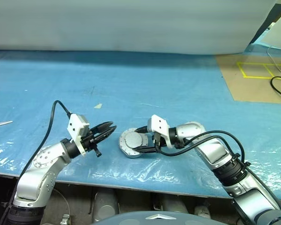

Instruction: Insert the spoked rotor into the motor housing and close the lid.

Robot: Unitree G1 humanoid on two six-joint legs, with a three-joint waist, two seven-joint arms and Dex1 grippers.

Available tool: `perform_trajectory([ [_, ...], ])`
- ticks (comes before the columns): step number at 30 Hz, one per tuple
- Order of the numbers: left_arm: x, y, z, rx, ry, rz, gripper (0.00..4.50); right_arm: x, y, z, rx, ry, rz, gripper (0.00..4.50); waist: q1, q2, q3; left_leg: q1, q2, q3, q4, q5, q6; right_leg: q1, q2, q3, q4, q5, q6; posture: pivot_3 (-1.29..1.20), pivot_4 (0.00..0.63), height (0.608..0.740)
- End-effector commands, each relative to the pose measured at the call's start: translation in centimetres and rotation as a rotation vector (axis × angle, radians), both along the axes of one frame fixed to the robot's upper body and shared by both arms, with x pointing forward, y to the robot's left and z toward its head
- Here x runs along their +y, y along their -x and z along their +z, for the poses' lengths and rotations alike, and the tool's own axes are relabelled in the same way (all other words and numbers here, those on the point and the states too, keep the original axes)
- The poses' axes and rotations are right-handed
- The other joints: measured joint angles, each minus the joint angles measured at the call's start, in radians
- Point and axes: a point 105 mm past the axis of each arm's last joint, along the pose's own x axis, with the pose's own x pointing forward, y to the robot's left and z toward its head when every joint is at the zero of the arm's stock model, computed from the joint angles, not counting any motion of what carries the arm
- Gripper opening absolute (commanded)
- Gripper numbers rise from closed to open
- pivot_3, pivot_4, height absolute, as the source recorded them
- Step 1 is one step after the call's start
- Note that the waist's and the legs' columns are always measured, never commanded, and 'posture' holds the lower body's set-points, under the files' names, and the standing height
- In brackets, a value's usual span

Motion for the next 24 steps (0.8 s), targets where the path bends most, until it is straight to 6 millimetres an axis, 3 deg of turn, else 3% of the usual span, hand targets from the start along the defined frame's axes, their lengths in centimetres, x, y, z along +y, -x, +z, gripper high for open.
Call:
perform_trajectory([
  [1, 1.6, -0.1, 1.0, -0.048, -0.020, 0.050, 0.97, 0.0, -0.7, 0.3, -0.021, 0.006, -0.030, 2.99, -0.001, 0.000, 0.000, 0.000, 0.000, 0.000, 0.000, 0.000, 0.000, 0.000, 0.000, 0.000, 0.000, 0.000, 0.000, 0.00, 0.150, 0.740],
  [6, 2.7, -0.1, 0.9, -0.049, -0.036, 0.085, 0.97, 0.6, -0.4, 0.9, -0.023, -0.015, -0.014, 2.99, -0.001, 0.000, 0.000, 0.000, 0.000, 0.000, 0.000, 0.000, 0.000, 0.000, 0.000, 0.000, 0.000, 0.000, 0.000, 0.00, 0.150, 0.740],
  [17, 1.5, 0.4, 0.4, -0.031, 0.002, 0.082, 0.97, 1.0, -0.2, 3.3, 0.034, -0.089, 0.007, 2.99, -0.001, 0.000, 0.000, -0.002, 0.000, 0.000, -0.001, 0.000, 0.000, -0.002, 0.000, 0.000, -0.001, 0.000, 0.000, 0.00, 0.150, 0.740],
  [24, 1.3, 0.2, 0.4, -0.036, 0.004, 0.081, 0.97, 0.9, -0.3, 1.6, -0.006, -0.020, 0.006, 2.99, 0.000, 0.000, 0.000, -0.003, 0.000, 0.000, -0.001, 0.000, 0.000, -0.003, 0.000, 0.000, -0.001, 0.000, 0.000, 0.00, 0.150, 0.740],
])
